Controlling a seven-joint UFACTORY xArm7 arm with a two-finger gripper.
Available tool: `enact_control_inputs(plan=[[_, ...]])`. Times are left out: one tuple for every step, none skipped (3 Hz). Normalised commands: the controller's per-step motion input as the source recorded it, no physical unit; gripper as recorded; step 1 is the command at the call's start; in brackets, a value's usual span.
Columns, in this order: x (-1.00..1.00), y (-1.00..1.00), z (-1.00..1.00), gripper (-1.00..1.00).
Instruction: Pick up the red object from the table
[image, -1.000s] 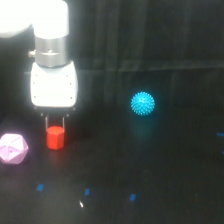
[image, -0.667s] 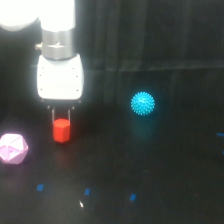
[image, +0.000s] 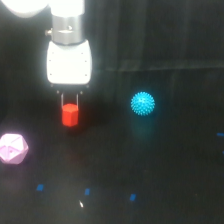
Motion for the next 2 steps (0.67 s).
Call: enact_control_inputs(plan=[[0.3, 0.89, 1.0, -1.0], [0.12, 0.46, 1.0, -0.92]])
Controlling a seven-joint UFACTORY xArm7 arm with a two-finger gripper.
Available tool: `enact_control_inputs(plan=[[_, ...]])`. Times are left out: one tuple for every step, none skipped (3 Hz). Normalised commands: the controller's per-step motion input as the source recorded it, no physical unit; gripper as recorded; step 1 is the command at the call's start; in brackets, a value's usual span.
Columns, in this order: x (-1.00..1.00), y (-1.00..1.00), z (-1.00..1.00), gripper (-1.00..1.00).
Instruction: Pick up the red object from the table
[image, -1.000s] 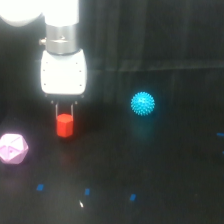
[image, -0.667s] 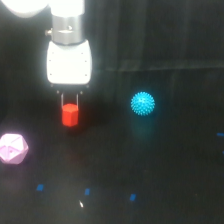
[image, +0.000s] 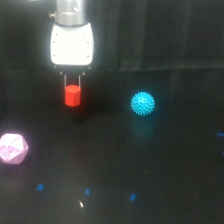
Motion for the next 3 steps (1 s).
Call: enact_control_inputs(plan=[[-0.81, -0.52, 1.0, -1.0], [-0.29, -1.0, 0.41, -1.0], [-0.51, -0.14, -0.52, -0.88]])
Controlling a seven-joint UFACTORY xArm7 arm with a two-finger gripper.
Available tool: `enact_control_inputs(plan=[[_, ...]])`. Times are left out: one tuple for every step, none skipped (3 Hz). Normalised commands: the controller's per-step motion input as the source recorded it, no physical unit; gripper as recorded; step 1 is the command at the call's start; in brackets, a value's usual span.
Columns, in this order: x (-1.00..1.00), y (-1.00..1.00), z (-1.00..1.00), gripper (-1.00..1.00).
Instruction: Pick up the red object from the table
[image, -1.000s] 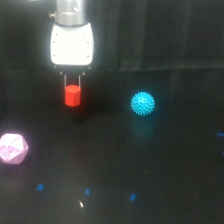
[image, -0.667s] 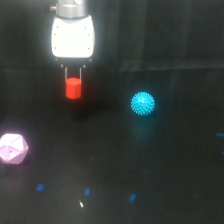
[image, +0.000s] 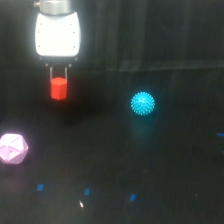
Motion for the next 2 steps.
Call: enact_control_inputs(plan=[[-0.48, 0.3, 0.06, -1.0], [-0.22, -0.36, -0.35, -1.0]])
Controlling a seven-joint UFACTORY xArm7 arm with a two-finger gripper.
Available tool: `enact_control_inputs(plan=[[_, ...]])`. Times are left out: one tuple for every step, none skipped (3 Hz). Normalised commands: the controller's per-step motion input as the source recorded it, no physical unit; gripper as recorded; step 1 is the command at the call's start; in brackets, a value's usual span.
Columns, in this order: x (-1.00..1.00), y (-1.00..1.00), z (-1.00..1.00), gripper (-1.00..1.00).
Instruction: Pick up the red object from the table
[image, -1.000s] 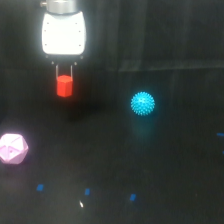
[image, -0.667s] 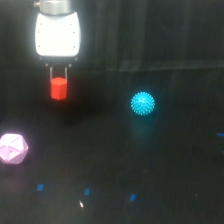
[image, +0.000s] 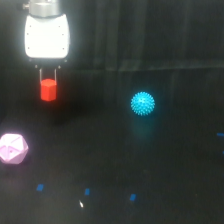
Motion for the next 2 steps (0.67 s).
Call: enact_control_inputs(plan=[[-0.71, -0.37, -0.77, -1.0], [0.35, 0.08, -0.2, -1.0]])
